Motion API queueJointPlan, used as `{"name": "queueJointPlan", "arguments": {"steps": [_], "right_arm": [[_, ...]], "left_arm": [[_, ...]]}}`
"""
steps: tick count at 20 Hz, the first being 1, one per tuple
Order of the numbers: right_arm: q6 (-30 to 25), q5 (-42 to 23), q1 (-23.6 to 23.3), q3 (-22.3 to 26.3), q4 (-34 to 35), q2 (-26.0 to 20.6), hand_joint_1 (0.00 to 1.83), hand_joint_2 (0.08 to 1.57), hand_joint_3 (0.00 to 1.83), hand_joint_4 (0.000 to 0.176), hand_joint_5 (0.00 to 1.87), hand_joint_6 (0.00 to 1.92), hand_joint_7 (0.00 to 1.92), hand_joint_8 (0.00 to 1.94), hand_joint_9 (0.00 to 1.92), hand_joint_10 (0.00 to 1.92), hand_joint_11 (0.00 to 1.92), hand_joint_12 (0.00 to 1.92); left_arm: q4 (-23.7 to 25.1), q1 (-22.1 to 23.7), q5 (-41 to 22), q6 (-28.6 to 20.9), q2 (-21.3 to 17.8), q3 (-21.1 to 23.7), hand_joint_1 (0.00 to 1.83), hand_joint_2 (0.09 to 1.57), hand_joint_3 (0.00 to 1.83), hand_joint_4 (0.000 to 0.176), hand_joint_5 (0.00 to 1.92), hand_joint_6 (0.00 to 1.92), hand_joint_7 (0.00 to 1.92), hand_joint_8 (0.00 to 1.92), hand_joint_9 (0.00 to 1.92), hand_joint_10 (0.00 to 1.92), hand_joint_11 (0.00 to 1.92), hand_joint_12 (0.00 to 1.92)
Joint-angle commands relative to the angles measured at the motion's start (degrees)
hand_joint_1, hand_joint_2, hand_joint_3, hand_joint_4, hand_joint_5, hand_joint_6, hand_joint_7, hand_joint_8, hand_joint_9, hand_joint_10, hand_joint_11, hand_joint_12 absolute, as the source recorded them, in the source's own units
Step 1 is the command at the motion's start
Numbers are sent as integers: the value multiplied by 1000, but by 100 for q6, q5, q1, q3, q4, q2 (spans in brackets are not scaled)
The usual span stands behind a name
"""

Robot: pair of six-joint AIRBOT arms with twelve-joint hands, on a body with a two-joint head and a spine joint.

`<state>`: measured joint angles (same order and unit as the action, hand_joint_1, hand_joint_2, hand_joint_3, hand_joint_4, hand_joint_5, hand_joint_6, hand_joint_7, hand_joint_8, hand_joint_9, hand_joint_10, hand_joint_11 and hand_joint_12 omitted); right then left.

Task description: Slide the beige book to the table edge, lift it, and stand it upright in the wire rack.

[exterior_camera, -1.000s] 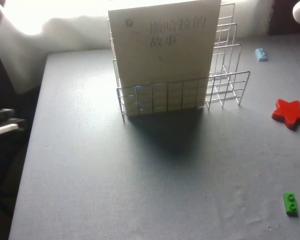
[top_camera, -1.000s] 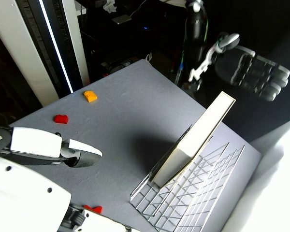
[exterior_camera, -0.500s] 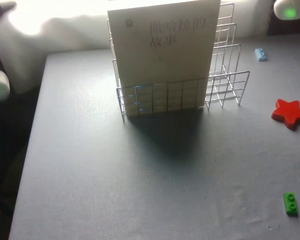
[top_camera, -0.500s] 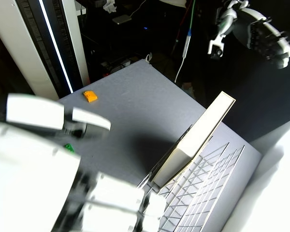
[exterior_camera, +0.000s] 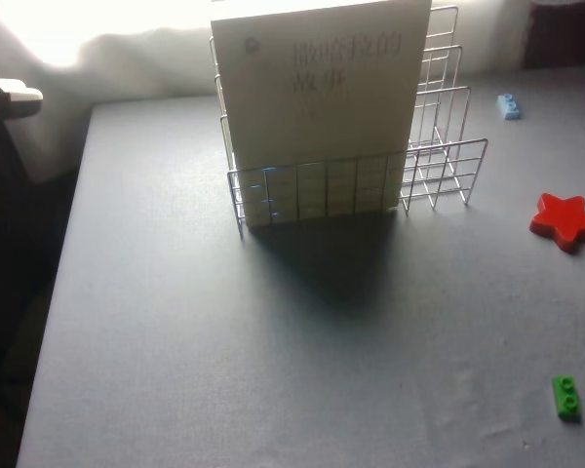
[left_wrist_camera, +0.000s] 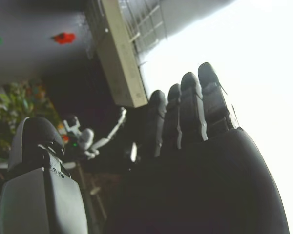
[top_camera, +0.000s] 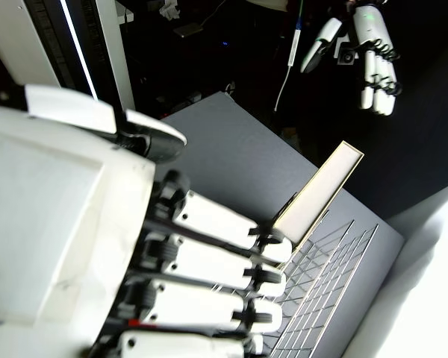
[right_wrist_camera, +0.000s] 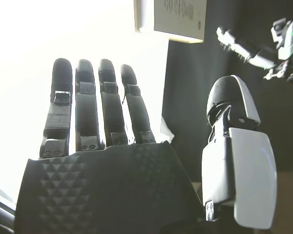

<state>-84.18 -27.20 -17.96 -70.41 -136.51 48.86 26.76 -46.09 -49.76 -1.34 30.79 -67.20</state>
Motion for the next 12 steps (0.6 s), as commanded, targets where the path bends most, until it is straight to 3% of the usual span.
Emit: {"name": "queueJointPlan", "arguments": {"steps": [1, 2, 4, 5, 6, 7, 8, 9, 10, 12], "right_arm": [[30, 490, -114, -34, 232, -33, 228, 1164, 2, 0, 397, 15, 392, 12, 354, 12, 0, 914], [31, 480, -112, -34, 265, -33, 224, 1192, 3, 0, 473, 17, 470, 11, 425, 18, 13, 1015], [34, 421, -112, -53, 391, -27, 313, 1195, 0, 0, 656, 22, 665, 12, 607, 35, 170, 1172], [440, 171, -114, -112, 1029, -5, 332, 1196, 0, 0, 729, 23, 743, 13, 705, 53, 274, 1207], [464, 172, -114, -118, 1056, -6, 332, 1196, 0, 0, 729, 23, 743, 13, 705, 53, 274, 1207], [501, 166, -116, -124, 1086, -6, 426, 1194, 1, 0, 902, 136, 940, 85, 790, 607, 496, 1480], [513, 158, -119, -125, 1088, -6, 426, 1194, 1, 0, 902, 136, 940, 85, 790, 607, 496, 1480], [513, 142, -119, -128, 1089, -6, 424, 1218, 2, 0, 729, 1242, 861, 1252, 808, 1562, 741, 1866], [513, 114, -120, -128, 1100, -7, 480, 1218, 0, 0, 720, 1507, 876, 1563, 870, 1796, 879, 1914], [592, 64, -133, -127, 1182, -7, 539, 1211, 0, 0, 805, 1832, 973, 1899, 1059, 1918, 1146, 1921]], "left_arm": [[-237, 159, -216, -45, -124, 9, 435, 1117, 6, 0, 311, 16, 270, 14, 239, 14, 0, 643], [33, 368, -15, -92, -183, 70, 489, 1123, 1, 0, 459, 21, 426, 10, 363, 25, 14, 853], [595, 781, 280, -234, -265, 156, 544, 1122, 1, 0, 649, 27, 662, 25, 621, 74, 183, 1086], [1316, 1092, 417, -569, -288, 167, 555, 1118, 0, 0, 739, 36, 741, 31, 739, 125, 264, 1164], [1321, 1095, 416, -569, -289, 177, 555, 1118, 0, 0, 739, 36, 741, 31, 739, 125, 264, 1164], [1321, 1097, 416, -568, -289, 186, 586, 1156, 1, 0, 995, 179, 981, 207, 870, 606, 488, 1385], [1337, 1099, 416, -568, -290, 202, 586, 1156, 1, 0, 995, 179, 981, 207, 870, 606, 488, 1385], [1373, 1101, 416, -568, -290, 214, 677, 1204, 2, 0, 1001, 1046, 1039, 954, 912, 1315, 741, 1659], [1421, 1108, 416, -568, -290, 222, 637, 1246, 5, 0, 942, 1395, 1017, 1228, 942, 1484, 771, 1718], [1451, 1136, 430, -568, -291, 237, 667, 1258, 0, 0, 937, 1608, 1058, 1521, 1009, 1709, 856, 1896]]}}
